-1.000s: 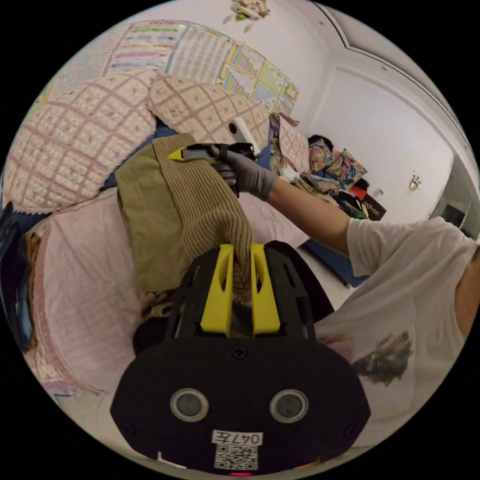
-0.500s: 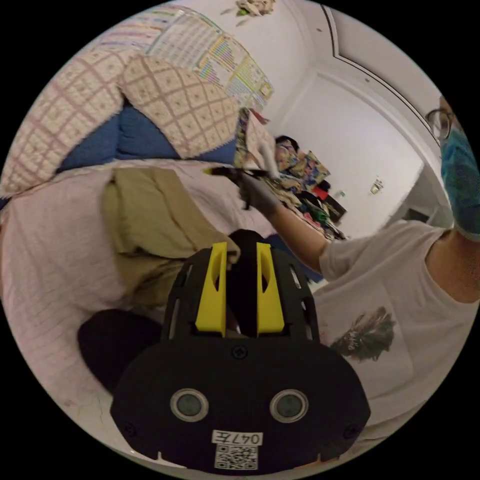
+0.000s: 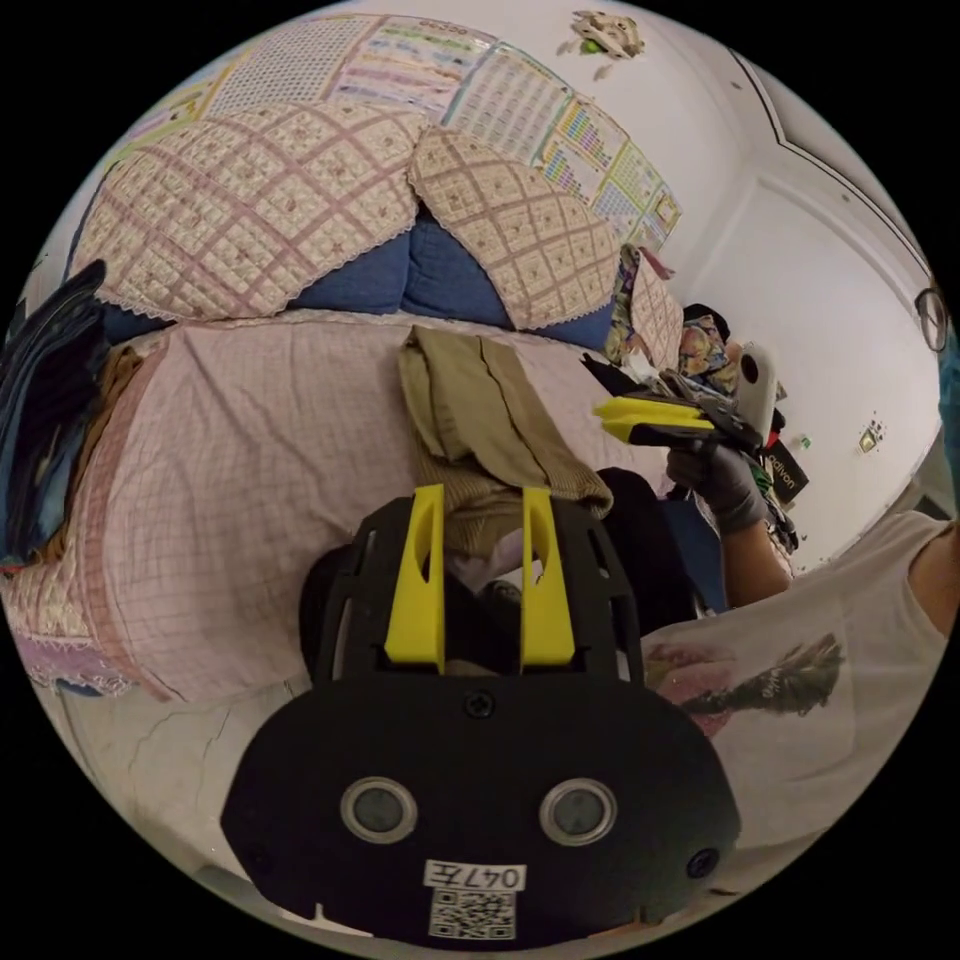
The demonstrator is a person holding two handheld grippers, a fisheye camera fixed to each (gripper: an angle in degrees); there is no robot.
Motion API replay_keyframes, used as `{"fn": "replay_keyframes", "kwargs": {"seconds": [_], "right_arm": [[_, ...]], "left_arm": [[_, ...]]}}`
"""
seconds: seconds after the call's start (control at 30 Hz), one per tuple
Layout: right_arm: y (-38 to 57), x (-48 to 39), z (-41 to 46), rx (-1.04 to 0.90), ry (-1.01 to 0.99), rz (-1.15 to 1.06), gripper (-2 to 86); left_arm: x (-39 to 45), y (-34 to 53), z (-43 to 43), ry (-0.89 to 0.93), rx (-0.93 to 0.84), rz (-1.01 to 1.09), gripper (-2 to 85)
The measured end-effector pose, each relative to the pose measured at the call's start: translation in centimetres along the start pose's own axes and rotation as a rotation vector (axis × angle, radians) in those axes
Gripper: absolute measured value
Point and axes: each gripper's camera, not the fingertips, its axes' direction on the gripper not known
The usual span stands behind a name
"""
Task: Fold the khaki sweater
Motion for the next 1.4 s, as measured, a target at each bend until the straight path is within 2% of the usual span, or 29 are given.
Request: {"fn": "replay_keyframes", "kwargs": {"seconds": [0.13, 0.33, 0.67, 0.9, 1.1, 1.2, 1.4], "right_arm": [[-3.2, -5.2, 1.8, -0.030, 0.080, -0.064, 4.7], [-4.3, -10.0, 7.3, -0.186, 0.177, -0.061, 5.8], [-3.3, -15.2, 10.5, -0.284, 0.289, -0.112, 5.5], [-0.3, -16.5, 9.7, -0.302, 0.331, -0.145, 4.3], [4.1, -16.2, 7.4, -0.285, 0.367, -0.161, 1.0], [6.7, -14.6, 4.6, -0.229, 0.300, -0.097, 0.3], [14.5, -7.8, -7.3, 0.017, 0.241, 0.116, -0.1]], "left_arm": [[3.2, -1.4, 1.1, -0.018, 0.004, 0.023, 11.3], [7.7, -3.2, 3.0, -0.085, -0.044, 0.066, 11.7], [10.7, -3.8, 1.6, 0.052, 0.011, 0.014, 11.2], [12.0, -5.2, 3.0, 0.113, -0.024, -0.062, 10.5], [14.3, -6.4, 4.2, 0.126, -0.066, -0.079, 10.1], [15.6, -7.1, 5.1, 0.127, -0.094, -0.086, 10.0], [18.2, -8.1, 6.4, 0.156, -0.109, -0.095, 9.8]]}}
